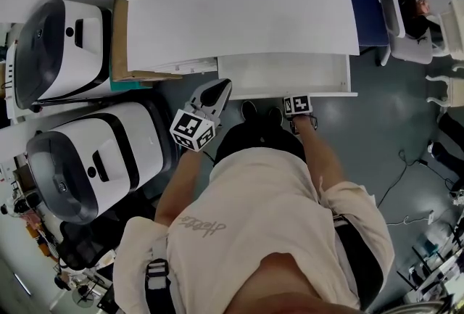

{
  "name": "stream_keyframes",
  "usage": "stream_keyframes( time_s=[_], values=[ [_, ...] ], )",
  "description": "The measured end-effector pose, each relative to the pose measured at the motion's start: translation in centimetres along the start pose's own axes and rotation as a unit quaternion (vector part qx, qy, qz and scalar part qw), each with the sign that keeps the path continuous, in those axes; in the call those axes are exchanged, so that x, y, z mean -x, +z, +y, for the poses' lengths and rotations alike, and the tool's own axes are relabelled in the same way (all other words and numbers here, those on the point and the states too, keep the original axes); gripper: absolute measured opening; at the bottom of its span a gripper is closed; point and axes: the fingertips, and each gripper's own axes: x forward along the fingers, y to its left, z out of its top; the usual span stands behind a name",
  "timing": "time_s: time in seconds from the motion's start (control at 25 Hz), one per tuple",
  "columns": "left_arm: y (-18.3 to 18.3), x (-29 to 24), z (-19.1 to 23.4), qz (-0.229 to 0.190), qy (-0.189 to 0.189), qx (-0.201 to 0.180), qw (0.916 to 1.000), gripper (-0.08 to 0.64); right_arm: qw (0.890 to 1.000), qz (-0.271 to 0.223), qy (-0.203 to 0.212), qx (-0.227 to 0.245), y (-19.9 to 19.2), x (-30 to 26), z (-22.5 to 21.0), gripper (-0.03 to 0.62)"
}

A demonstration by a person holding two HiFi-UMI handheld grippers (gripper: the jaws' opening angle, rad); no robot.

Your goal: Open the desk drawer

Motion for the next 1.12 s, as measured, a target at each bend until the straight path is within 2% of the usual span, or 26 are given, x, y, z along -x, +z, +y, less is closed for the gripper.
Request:
stream_keyframes(
  time_s=[0.28,0.52,0.76,1.12],
  values=[
    [0.2,0.0,-2.3,-0.002,0.027,-0.005,0.9996,0.002,1.0,0.018,0.017,0.006,-1.5,0.4,-0.1,0.077],
    [0.2,0.6,-3.8,-0.006,0.057,-0.006,0.9983,0.002,0.999,0.016,0.038,-0.016,-2.5,0.8,-0.2,0.075],
    [-0.9,1.6,-5.0,-0.011,0.084,0.003,0.9964,0.002,0.999,0.017,0.049,-0.011,-3.6,0.8,-0.1,0.074],
    [-3.1,3.6,-5.9,-0.006,0.082,0.013,0.9965,0.002,0.999,0.017,0.046,-0.012,-5.6,0.9,0.5,0.074]
  ],
)
